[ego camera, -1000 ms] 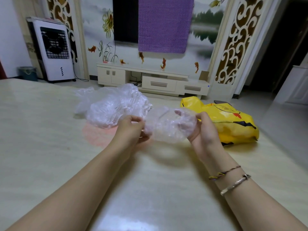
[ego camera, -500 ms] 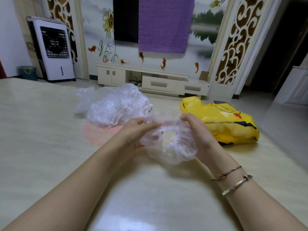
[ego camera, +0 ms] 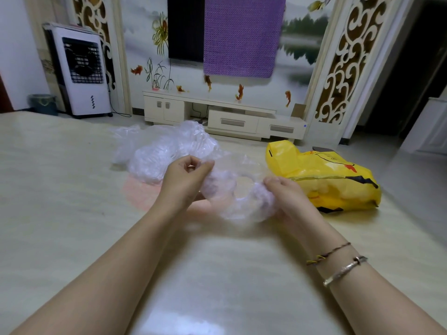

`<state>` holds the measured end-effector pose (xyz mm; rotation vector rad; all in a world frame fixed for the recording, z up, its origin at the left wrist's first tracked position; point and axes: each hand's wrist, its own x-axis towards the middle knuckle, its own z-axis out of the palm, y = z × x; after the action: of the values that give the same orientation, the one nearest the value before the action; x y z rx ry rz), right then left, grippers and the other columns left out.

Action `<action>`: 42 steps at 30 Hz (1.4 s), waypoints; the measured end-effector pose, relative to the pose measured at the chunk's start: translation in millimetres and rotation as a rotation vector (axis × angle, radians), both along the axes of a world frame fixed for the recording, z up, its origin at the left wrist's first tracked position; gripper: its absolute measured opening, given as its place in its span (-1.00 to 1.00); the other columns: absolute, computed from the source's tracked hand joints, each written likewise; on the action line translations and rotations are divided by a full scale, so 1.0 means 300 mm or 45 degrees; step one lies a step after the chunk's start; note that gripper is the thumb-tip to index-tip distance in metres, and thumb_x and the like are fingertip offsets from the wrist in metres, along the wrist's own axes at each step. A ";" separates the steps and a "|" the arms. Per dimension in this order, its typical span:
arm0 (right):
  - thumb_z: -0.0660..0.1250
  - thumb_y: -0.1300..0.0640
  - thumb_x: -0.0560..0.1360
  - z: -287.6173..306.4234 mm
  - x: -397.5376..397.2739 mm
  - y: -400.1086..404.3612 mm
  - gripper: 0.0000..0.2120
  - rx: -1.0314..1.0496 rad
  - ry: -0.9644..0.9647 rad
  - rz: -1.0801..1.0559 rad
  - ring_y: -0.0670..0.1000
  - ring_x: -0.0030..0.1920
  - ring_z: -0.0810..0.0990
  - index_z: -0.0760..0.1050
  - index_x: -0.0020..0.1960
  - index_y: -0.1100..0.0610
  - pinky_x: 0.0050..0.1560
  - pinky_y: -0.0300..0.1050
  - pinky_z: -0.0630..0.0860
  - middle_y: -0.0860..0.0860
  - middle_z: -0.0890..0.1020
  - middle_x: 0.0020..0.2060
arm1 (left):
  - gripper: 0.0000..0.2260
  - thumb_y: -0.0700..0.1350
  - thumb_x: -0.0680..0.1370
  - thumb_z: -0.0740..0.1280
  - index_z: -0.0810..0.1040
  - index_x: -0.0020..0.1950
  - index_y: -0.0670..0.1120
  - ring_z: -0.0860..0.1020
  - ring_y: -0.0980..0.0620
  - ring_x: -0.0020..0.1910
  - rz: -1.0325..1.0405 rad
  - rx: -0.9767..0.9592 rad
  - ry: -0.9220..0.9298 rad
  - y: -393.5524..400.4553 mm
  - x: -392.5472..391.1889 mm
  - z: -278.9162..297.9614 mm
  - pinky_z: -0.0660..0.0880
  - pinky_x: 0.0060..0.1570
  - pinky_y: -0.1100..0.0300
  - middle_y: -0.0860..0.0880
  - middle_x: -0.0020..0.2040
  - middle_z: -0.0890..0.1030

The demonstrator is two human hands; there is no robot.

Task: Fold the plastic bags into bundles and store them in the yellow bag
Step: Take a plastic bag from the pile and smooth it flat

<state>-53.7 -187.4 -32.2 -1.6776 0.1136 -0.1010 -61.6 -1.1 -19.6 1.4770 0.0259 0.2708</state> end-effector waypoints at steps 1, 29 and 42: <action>0.21 0.17 0.58 -0.003 0.003 -0.002 -0.82 -0.055 -0.012 -0.032 0.00 -0.39 0.41 0.41 -0.20 0.12 -0.46 -0.25 0.30 0.03 0.43 -0.38 | -0.79 -0.14 0.55 0.37 0.43 -0.25 -0.11 0.45 0.00 -0.32 0.003 -0.008 0.014 0.003 0.002 0.000 0.53 -0.43 0.20 -0.11 -0.24 0.42; 0.15 0.35 0.52 -0.048 0.038 0.036 -0.57 -1.222 -0.680 0.154 0.02 0.40 0.32 0.35 0.36 0.13 0.34 -0.25 0.17 0.04 0.43 0.33 | -0.71 0.08 0.57 0.26 0.38 0.23 0.02 0.51 -0.09 0.06 0.272 1.565 0.117 0.115 -0.014 -0.015 0.44 -0.07 0.08 -0.01 0.11 0.52; -0.05 -0.24 0.60 -0.078 0.005 0.011 -0.31 -1.682 -0.093 0.595 -0.11 0.55 -0.17 -0.20 0.58 0.08 0.52 -0.03 -0.13 -0.04 -0.11 0.57 | -0.18 0.44 0.48 0.03 -0.19 0.59 0.08 -0.28 0.04 0.55 -0.519 1.900 0.190 0.096 0.028 -0.120 -0.25 0.51 -0.07 0.17 0.58 -0.20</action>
<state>-52.1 -184.1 -55.8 -2.9557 -0.5149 0.1611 -53.1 27.7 -55.7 2.9147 -0.4409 -0.2496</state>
